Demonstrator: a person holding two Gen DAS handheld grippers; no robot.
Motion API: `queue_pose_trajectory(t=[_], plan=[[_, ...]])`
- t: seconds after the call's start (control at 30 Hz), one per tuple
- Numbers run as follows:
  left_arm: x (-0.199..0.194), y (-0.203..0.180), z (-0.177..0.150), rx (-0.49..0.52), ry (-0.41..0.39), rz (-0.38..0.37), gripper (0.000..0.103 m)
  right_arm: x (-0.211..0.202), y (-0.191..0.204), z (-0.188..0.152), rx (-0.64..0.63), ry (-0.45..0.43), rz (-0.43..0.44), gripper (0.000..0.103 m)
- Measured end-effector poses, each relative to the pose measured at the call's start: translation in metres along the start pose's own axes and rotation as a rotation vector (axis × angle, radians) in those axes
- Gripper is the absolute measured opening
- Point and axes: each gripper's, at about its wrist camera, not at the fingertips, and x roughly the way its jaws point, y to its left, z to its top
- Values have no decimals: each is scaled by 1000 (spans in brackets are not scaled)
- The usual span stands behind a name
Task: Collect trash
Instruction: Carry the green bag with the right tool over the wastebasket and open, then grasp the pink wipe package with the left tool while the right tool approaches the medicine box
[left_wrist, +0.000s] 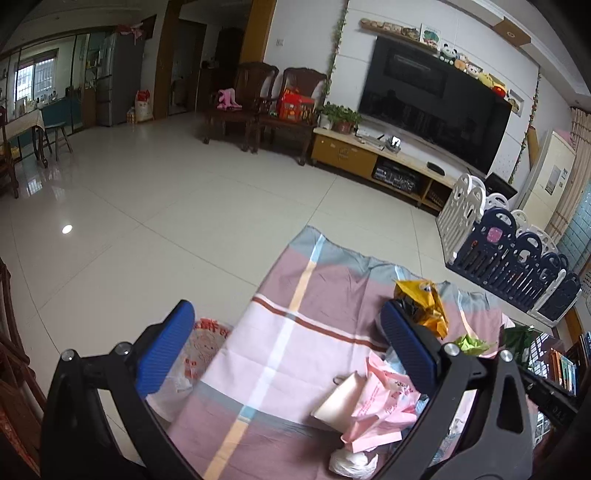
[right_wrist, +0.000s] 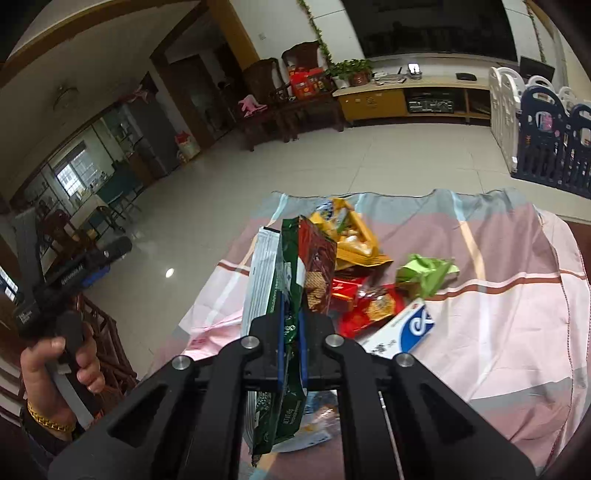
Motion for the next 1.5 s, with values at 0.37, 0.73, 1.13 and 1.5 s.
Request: queue_pose_trajectory(t=[0.37, 0.73, 1.13, 1.5], plan=[[-35, 56, 34, -108, -111, 7, 100, 64, 124, 31, -70, 94, 135, 7], [-49, 142, 46, -330, -170, 138, 100, 210, 250, 16, -197, 245, 194, 17], [-27, 134, 45, -303, -107, 143, 100, 106, 192, 24, -181, 61, 173, 46], [30, 26, 5, -8, 115, 45, 100, -35, 29, -10, -147, -126, -276, 72]])
